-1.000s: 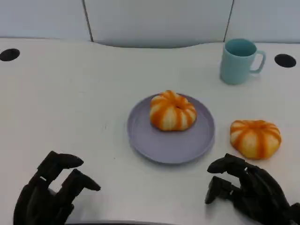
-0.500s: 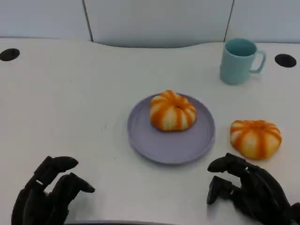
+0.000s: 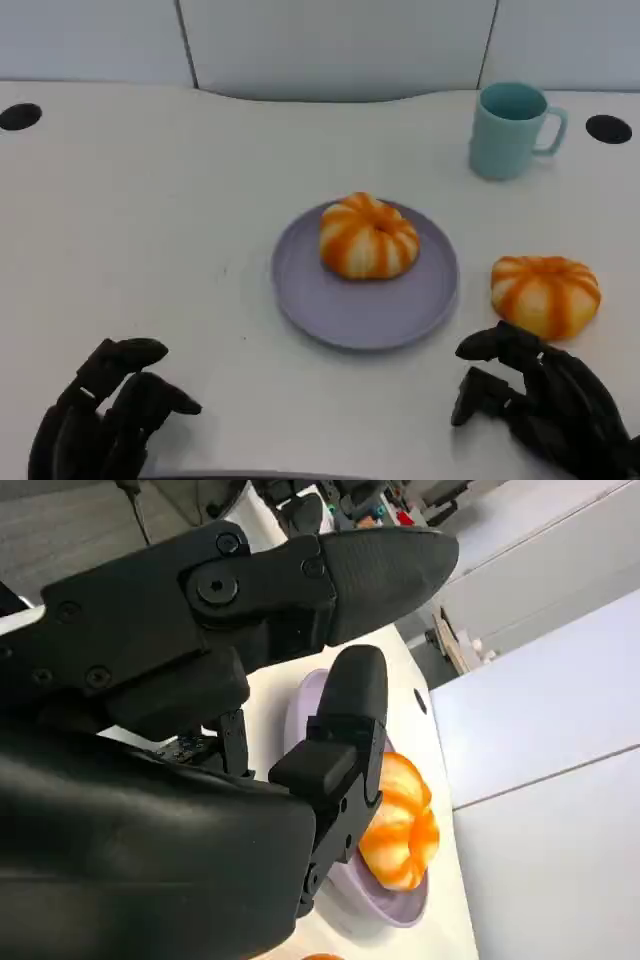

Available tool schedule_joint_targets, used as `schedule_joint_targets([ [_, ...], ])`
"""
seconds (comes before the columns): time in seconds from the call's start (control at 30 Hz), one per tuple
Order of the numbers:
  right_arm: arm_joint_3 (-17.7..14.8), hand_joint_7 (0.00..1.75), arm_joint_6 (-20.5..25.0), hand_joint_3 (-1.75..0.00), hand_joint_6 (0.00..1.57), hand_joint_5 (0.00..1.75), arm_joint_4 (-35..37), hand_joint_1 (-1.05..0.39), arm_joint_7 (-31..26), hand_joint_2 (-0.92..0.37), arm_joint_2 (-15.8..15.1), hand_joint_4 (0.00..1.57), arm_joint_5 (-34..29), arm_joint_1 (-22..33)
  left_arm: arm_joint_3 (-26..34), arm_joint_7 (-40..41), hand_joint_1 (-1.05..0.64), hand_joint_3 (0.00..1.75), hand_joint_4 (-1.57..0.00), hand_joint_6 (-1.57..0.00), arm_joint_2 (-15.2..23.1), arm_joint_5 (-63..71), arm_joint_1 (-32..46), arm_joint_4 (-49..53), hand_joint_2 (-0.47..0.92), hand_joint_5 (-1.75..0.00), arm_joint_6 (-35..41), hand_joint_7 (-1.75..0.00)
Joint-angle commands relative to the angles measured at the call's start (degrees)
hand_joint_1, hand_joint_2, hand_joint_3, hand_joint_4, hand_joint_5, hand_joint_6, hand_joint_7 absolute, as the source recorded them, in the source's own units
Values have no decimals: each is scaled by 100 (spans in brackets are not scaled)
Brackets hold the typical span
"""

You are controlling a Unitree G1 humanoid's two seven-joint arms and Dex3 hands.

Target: Grasp the bread from the table and place it into the plate.

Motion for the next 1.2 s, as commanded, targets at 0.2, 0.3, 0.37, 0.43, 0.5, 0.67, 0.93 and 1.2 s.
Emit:
schedule_joint_targets([
  [0.2,-52,108,-47,-29,53,159,391,-56,8,-92,-115,54,-98,25,129,142,-54,19,-39,-47,-116,35,3,-164,92,-175,121,-111],
  [0.3,-56,109,-58,-31,52,159,398,-54,76,-92,-126,53,-86,30,122,126,-56,19,-38,-47,-121,115,9,-171,92,-175,84,-111],
  [0.37,-68,109,-26,-31,53,158,403,-54,95,-92,-127,53,-65,29,134,42,-56,19,-38,-47,-115,133,-18,-97,92,-175,32,-111],
  [0.43,-71,108,3,-31,53,158,394,-54,66,-92,-128,54,-72,31,140,53,-56,19,-38,-47,-123,140,-20,-89,92,-175,44,-111],
  [0.5,-69,106,33,-30,56,156,367,-54,7,-92,-120,56,-84,38,150,98,-55,18,-38,-47,-140,117,-12,-113,92,-175,110,-112],
  [0.67,-66,105,31,-32,57,155,375,-53,-5,-92,-127,57,-96,44,148,168,-55,17,-37,-47,-186,140,14,-169,92,-175,128,-112],
  [0.93,-54,108,-51,-33,53,159,383,-54,42,-92,-142,54,-117,48,164,94,-55,17,-38,-48,-170,138,-29,-84,92,-175,124,-112],
  [1.2,-62,110,4,-32,53,159,446,-54,33,-92,-155,55,-116,-3,175,60,-55,19,-38,-48,-152,149,-60,-67,92,-175,139,-112],
])
